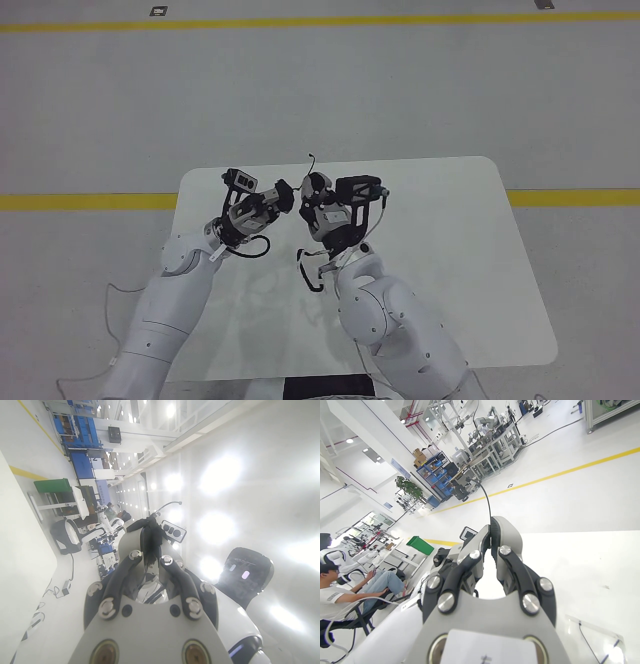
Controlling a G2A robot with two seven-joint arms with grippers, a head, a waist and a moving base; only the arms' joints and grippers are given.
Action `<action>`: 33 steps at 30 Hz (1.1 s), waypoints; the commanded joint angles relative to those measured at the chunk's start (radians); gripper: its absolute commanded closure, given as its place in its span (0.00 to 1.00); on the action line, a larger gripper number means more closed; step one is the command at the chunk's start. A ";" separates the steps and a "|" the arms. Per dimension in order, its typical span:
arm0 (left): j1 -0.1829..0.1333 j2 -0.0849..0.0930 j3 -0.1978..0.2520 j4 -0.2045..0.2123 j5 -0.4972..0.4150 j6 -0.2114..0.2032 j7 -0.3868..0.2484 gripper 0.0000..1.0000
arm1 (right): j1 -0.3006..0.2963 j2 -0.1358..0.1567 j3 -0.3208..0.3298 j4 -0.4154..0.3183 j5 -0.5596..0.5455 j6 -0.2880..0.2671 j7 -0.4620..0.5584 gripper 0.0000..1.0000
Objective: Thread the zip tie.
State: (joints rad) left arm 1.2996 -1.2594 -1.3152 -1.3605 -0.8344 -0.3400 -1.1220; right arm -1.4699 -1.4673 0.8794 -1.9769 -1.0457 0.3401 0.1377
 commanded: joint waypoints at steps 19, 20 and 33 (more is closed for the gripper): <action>0.000 -0.006 -0.006 0.003 0.003 0.000 -0.002 1.00 | -0.001 -0.014 0.002 0.005 -0.017 -0.014 0.000 1.00; -0.001 -0.006 -0.006 0.004 0.003 0.000 -0.002 1.00 | -0.002 -0.014 0.002 0.006 -0.017 -0.015 0.001 1.00; -0.005 -0.008 -0.005 0.005 0.003 0.000 -0.005 1.00 | -0.010 -0.014 0.007 0.011 -0.048 -0.030 0.031 1.00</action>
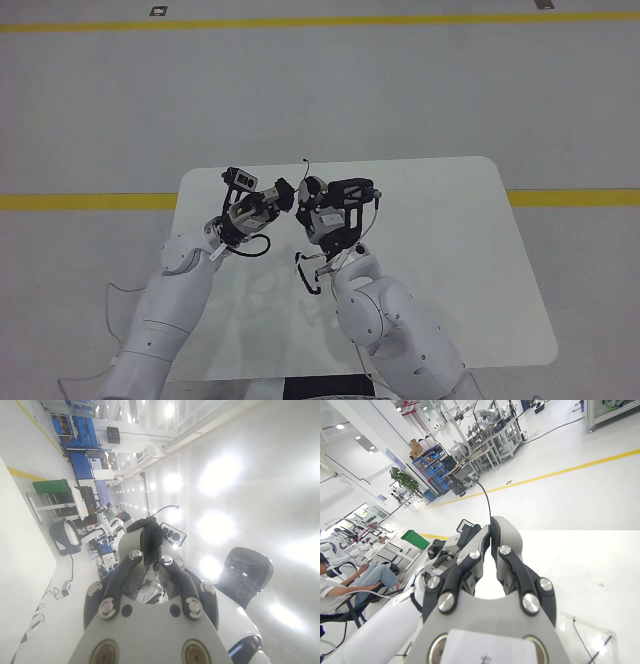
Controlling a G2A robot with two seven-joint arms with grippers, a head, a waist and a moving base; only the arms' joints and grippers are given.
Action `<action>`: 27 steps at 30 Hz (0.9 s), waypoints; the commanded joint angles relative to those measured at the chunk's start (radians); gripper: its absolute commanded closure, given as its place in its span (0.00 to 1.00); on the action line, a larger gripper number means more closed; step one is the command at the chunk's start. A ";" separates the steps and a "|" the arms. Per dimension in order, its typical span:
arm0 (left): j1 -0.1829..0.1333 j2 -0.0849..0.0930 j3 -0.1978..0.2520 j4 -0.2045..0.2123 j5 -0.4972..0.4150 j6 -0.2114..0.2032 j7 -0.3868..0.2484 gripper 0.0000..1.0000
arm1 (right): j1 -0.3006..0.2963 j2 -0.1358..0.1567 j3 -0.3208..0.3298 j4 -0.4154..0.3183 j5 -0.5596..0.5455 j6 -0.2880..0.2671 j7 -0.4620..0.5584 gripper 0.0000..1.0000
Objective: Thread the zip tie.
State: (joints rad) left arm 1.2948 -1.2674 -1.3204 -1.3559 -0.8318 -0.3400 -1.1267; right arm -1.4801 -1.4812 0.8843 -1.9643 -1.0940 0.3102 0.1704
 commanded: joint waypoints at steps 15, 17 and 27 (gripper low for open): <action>-0.012 -0.001 0.010 0.014 0.001 0.000 -0.001 1.00 | 0.010 -0.006 0.014 0.001 0.000 -0.015 -0.024 1.00; -0.015 -0.001 0.010 0.015 0.000 0.000 0.000 1.00 | 0.011 -0.006 0.015 0.005 -0.006 -0.019 -0.019 1.00; -0.025 -0.004 0.008 0.020 -0.005 0.000 0.006 1.00 | 0.005 -0.005 0.022 0.015 -0.028 -0.037 0.004 1.00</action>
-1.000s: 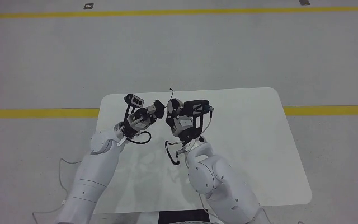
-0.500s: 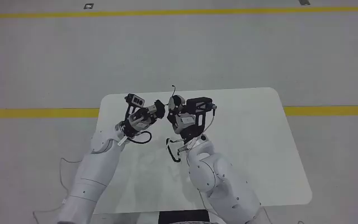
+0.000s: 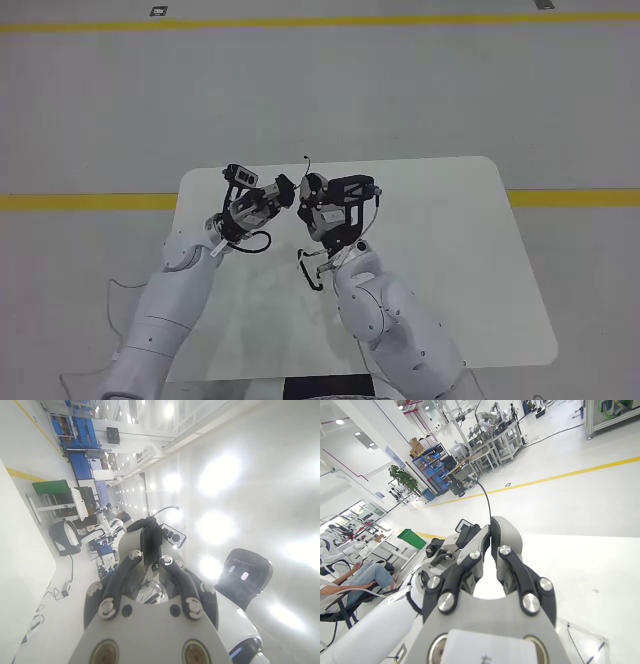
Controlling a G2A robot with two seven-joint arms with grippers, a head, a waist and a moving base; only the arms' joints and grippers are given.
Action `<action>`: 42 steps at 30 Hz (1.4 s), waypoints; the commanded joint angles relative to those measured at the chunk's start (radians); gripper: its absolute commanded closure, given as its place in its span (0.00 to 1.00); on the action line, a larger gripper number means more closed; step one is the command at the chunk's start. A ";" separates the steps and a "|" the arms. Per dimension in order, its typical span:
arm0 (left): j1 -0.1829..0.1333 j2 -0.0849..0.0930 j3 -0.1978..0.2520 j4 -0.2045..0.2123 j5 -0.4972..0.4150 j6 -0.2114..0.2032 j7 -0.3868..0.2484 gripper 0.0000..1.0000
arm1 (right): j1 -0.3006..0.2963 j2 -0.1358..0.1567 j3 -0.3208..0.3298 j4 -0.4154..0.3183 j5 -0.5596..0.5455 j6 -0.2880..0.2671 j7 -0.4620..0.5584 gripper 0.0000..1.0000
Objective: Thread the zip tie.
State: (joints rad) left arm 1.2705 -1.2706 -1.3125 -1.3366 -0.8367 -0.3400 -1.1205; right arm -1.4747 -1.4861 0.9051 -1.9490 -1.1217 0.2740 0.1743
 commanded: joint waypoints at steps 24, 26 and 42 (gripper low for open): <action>-0.002 -0.007 -0.001 0.003 0.005 0.000 -0.001 1.00 | -0.001 -0.007 0.018 -0.003 0.065 -0.010 -0.025 1.00; -0.001 -0.007 0.000 0.001 0.005 0.001 0.005 1.00 | -0.002 -0.006 0.019 -0.002 0.064 -0.014 -0.028 1.00; 0.014 -0.003 0.005 -0.027 -0.005 0.000 0.045 1.00 | -0.009 -0.008 0.020 0.007 0.053 -0.025 -0.053 1.00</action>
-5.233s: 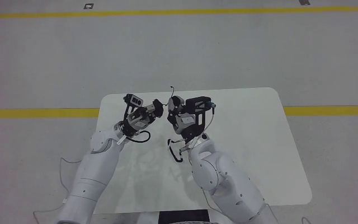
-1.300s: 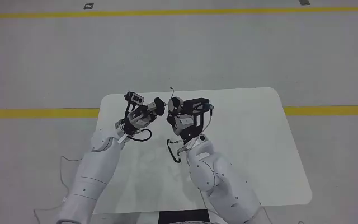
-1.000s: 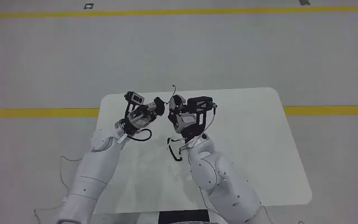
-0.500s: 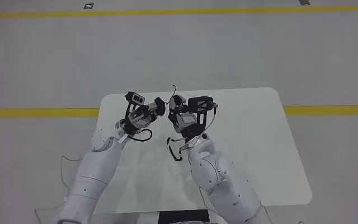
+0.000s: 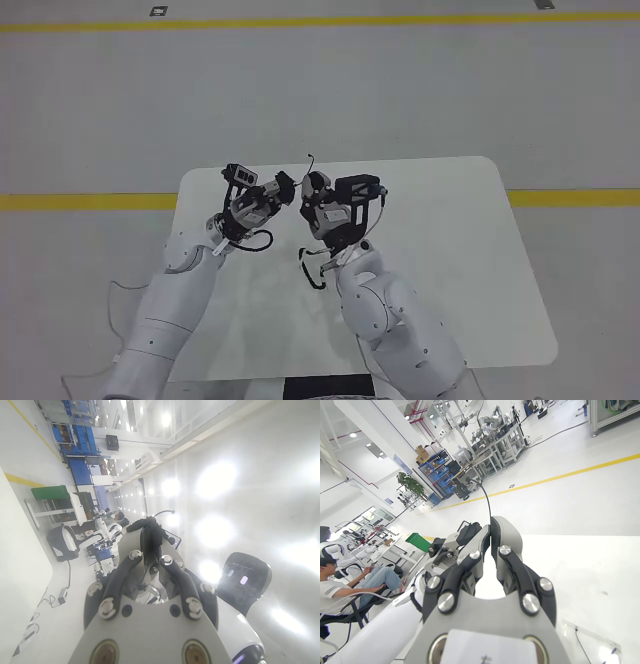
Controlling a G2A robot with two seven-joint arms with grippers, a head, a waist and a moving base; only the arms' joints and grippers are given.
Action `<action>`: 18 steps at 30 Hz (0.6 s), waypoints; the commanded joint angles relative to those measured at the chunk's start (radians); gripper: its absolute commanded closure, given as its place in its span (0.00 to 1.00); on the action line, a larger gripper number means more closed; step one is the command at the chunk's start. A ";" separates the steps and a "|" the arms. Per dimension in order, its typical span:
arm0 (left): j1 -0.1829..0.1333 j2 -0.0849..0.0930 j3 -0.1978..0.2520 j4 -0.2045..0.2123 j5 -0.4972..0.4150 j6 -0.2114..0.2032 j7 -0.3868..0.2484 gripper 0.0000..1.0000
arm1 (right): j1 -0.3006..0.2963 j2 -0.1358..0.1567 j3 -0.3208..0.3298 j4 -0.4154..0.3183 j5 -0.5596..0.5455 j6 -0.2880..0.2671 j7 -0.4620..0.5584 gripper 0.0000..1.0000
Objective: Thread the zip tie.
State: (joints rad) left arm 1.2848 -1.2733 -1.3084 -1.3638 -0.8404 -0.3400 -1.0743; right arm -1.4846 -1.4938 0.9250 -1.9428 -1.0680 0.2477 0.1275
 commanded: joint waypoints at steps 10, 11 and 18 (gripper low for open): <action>-0.003 0.001 0.012 0.005 -0.011 0.000 -0.022 1.00 | 0.008 -0.004 -0.001 0.008 -0.016 -0.011 -0.053 1.00; -0.003 0.001 0.012 0.006 -0.012 0.000 -0.023 1.00 | 0.008 -0.004 -0.001 0.008 -0.018 -0.011 -0.054 1.00; -0.003 0.003 0.011 0.005 -0.015 0.000 -0.023 1.00 | 0.008 -0.002 -0.006 0.009 -0.057 -0.029 -0.046 1.00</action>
State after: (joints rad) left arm 1.2816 -1.2706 -1.2963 -1.3582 -0.8546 -0.3400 -1.0982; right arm -1.4766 -1.4966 0.9197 -1.9334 -1.1214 0.2219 0.0789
